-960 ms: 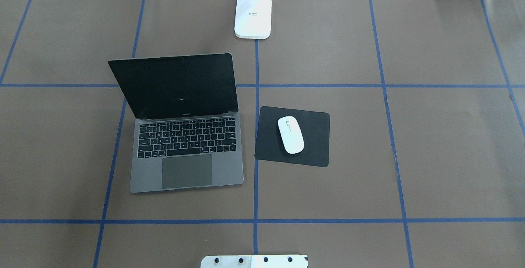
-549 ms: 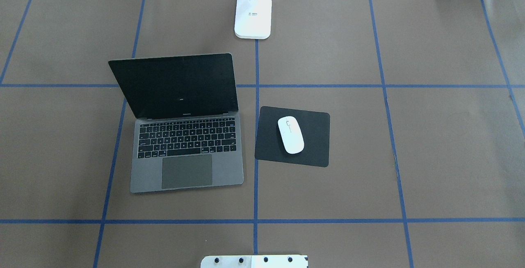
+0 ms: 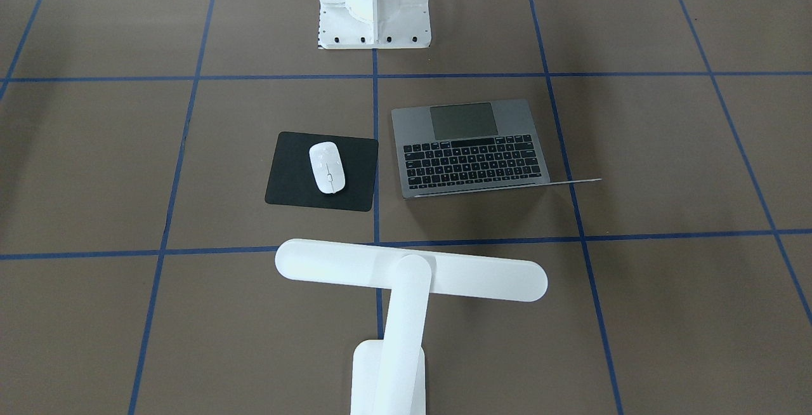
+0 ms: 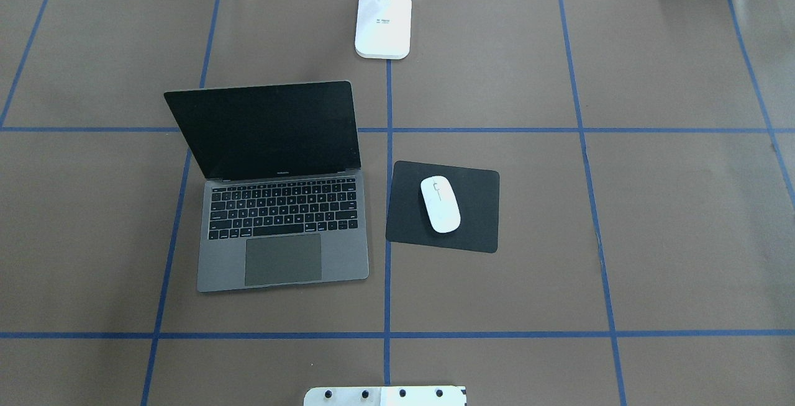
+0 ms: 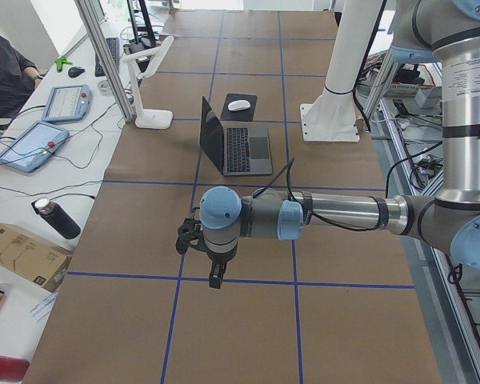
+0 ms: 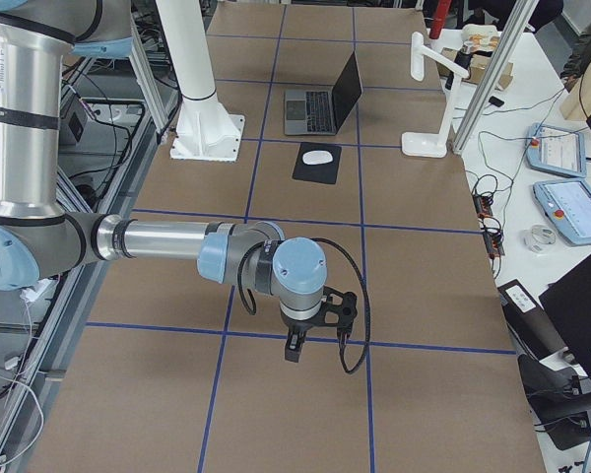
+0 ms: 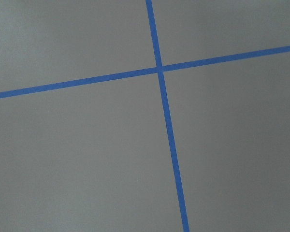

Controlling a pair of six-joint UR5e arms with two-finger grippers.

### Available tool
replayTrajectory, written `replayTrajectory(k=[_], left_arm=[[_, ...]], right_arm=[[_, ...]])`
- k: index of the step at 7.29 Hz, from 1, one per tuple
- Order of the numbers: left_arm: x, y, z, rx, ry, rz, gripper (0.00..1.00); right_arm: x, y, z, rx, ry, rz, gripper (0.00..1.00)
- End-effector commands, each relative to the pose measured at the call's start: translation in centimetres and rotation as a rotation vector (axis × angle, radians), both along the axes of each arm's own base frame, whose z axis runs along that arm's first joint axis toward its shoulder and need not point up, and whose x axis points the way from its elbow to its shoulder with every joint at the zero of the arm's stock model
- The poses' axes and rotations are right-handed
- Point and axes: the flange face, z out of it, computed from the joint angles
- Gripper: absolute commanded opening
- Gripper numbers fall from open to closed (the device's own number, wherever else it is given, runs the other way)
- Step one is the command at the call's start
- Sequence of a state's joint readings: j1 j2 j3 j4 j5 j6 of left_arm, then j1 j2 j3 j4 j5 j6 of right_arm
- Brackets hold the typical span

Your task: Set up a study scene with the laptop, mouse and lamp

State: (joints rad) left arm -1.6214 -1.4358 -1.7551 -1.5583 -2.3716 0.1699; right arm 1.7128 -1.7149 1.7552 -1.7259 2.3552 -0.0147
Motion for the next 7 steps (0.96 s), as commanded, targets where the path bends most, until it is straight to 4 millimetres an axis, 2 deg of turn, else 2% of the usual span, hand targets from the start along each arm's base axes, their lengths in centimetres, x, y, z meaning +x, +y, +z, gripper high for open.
replayTrajectory(k=[1,2,7], left_arm=[[-0.01,-0.01,-0.05,0.002,-0.002,0.0,0.99],[-0.01,0.0,0.02,0.0,-0.002,0.0,0.99],[-0.02,-0.13,-0.03,0.002,-0.002,0.0,0.99]], right_arm=[[-2.51,-0.76,-0.12,0.009,-0.003,-0.056,1.0],[-3.47,-1.07,-0.28,-0.01,-0.002,-0.057,1.0],[-3.46,-1.31,-0.6,0.009,0.0,-0.053,1.0]])
